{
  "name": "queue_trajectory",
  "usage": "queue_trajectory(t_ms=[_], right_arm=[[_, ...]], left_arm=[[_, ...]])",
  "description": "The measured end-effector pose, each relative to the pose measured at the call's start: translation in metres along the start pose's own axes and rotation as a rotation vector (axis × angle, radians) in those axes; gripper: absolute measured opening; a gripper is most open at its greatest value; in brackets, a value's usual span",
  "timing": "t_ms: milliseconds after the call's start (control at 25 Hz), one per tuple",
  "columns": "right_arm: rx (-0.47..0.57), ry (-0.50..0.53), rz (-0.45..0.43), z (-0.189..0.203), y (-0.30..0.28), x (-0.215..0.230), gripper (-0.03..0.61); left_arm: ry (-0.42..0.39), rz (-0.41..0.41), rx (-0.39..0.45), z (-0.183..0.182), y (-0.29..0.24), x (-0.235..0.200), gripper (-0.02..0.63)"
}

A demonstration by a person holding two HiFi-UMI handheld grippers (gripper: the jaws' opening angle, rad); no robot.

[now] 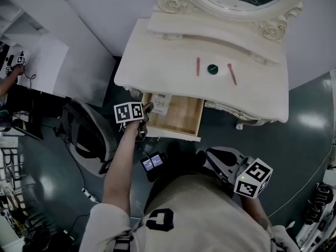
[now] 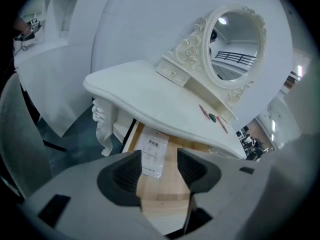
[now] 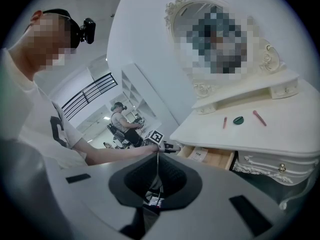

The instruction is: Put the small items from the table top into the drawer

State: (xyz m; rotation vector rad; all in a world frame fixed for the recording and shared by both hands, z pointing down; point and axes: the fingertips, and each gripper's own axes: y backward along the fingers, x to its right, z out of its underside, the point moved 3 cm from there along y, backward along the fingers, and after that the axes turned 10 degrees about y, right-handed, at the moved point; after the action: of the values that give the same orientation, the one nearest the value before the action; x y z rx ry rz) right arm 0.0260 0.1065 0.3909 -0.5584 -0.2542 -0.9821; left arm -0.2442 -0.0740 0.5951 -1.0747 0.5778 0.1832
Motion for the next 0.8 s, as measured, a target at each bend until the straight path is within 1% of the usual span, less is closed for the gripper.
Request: queue_trajectory(t_ms=[160,320,480,800], right_arm=[[0.006,0.015,-0.003,-0.001,0.000,-0.002,0.029],[0.011,0.029,-0.015,-0.002,-0.004,-0.005,0.029],[0.012,0.040,-0.022,-0.003,-0.005,-0.009,0.029],[0.014,0.061,-0.032,-0.001,-0.004,-0.016,0.029]], left_arm=[[-0.027,0.017,0.041,-0.002,0.013,0.009,0.265],[-0.025,0.036,0.088,-0.004,0.027,0.011,0.265],[-0.020,0.078,0.130,-0.001,0.040,0.019,0.265],[-0.074,0.138,0.189,-0.001,0.070,0.045,0.264]])
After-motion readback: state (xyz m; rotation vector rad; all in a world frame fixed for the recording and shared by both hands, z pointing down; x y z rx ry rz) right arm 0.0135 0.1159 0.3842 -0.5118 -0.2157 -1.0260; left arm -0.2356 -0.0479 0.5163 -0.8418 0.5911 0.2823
